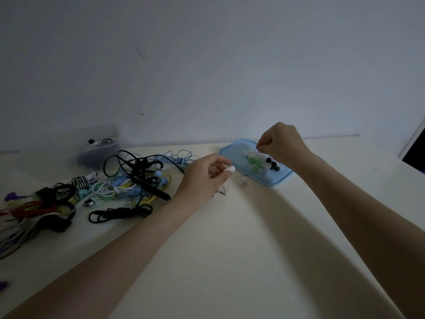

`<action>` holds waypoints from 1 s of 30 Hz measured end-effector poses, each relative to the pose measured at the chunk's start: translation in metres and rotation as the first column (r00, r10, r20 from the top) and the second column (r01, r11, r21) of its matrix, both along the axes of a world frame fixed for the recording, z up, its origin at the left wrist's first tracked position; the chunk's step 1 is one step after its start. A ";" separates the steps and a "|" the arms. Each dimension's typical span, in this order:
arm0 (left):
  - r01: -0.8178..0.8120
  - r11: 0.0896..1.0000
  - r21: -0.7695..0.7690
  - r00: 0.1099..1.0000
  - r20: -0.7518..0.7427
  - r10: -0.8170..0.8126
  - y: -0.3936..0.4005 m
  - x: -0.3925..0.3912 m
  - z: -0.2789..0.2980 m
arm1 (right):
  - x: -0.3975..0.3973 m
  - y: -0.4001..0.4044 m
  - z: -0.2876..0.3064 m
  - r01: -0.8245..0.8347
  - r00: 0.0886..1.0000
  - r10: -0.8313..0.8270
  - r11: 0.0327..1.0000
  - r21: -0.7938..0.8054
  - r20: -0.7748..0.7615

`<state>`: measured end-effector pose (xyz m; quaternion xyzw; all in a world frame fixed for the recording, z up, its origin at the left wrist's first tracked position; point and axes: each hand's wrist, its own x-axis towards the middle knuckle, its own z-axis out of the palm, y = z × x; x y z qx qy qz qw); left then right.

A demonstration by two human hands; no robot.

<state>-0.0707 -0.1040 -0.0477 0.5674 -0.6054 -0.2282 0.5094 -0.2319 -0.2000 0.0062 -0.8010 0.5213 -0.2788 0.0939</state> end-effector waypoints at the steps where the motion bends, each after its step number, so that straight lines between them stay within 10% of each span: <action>1: 0.000 1.000 0.000 1.000 0.013 0.000 -0.001 0.000 -0.001 | 0.001 -0.002 0.001 0.000 1.000 0.000 1.000 0.005 -0.010; 15: 0.032 0.996 -0.077 0.956 0.293 -0.008 0.008 -0.005 -0.001 | 0.028 -0.005 -0.009 0.064 0.977 -0.051 0.996 0.057 -0.207; 30: 0.030 0.999 0.026 0.987 0.159 -0.034 0.007 -0.003 0.000 | 0.017 -0.004 -0.004 0.083 0.996 -0.082 0.995 0.052 -0.025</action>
